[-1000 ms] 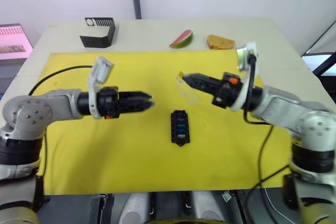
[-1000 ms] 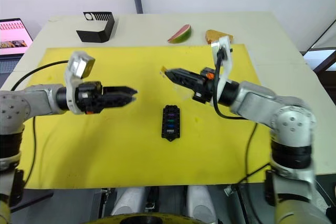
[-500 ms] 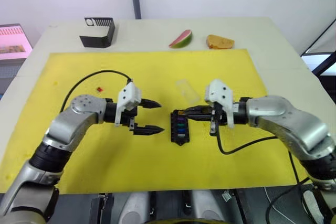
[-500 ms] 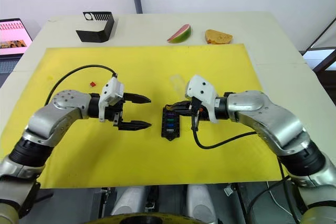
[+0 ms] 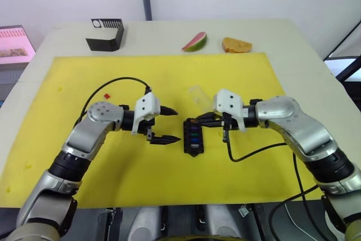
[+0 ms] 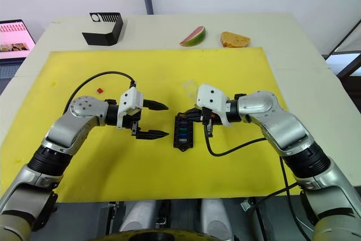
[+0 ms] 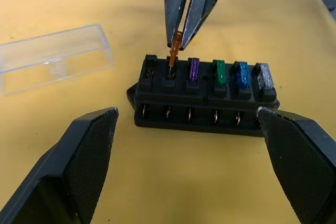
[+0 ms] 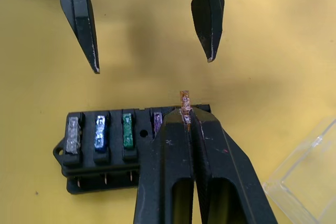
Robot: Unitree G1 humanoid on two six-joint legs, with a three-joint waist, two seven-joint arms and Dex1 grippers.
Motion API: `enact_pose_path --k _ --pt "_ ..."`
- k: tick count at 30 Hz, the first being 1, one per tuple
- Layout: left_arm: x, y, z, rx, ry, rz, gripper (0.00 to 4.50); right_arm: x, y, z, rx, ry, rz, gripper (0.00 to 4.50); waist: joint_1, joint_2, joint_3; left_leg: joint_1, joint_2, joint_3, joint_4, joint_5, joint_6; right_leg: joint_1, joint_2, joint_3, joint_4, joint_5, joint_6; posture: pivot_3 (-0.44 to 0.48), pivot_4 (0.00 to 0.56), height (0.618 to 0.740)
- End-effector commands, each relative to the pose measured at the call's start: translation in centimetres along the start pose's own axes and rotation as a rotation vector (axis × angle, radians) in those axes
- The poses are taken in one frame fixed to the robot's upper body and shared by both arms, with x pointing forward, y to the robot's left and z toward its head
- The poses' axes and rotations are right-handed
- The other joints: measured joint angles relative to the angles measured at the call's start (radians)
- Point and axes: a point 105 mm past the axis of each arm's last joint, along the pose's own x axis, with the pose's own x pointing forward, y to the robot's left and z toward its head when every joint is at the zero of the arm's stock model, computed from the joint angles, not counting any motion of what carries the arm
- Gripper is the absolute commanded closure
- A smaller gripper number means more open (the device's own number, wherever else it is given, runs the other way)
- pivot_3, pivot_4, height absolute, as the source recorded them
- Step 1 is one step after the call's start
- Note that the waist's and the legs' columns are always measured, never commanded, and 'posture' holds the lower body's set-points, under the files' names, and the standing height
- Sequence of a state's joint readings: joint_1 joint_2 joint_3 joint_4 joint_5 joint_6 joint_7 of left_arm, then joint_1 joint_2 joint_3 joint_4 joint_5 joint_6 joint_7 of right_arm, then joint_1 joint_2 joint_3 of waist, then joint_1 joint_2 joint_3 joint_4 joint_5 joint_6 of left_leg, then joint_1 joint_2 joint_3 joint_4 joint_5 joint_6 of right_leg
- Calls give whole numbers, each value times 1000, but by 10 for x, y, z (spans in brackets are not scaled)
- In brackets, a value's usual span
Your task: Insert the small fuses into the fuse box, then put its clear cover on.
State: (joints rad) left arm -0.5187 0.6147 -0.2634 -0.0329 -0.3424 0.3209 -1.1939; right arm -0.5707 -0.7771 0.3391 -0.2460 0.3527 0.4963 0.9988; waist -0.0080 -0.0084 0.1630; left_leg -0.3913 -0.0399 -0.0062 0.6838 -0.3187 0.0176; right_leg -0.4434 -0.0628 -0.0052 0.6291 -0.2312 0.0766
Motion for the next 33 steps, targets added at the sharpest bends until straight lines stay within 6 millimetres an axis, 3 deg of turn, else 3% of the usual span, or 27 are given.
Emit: enact_pose_path --k 1,20,33 --pt "1 -1 8 44 -12 -3 48 -2 -4 10 -56 -21 -2 4500 0 0 0 0 0 0 0 0 0 0 0 0 0 0 0 0 150 740" --pt "1 -1 12 65 -14 4 48 5 -4 0 -59 3 12 4500 -1 0 0 0 0 0 0 1 -2 0 0 0 1 0 0 0 150 740" --pt "4 -2 14 78 -19 -4 48 -1 -6 9 -61 10 23 4500 0 0 0 0 0 0 1 3 -5 0 0 0 1 0 0 0 150 740"
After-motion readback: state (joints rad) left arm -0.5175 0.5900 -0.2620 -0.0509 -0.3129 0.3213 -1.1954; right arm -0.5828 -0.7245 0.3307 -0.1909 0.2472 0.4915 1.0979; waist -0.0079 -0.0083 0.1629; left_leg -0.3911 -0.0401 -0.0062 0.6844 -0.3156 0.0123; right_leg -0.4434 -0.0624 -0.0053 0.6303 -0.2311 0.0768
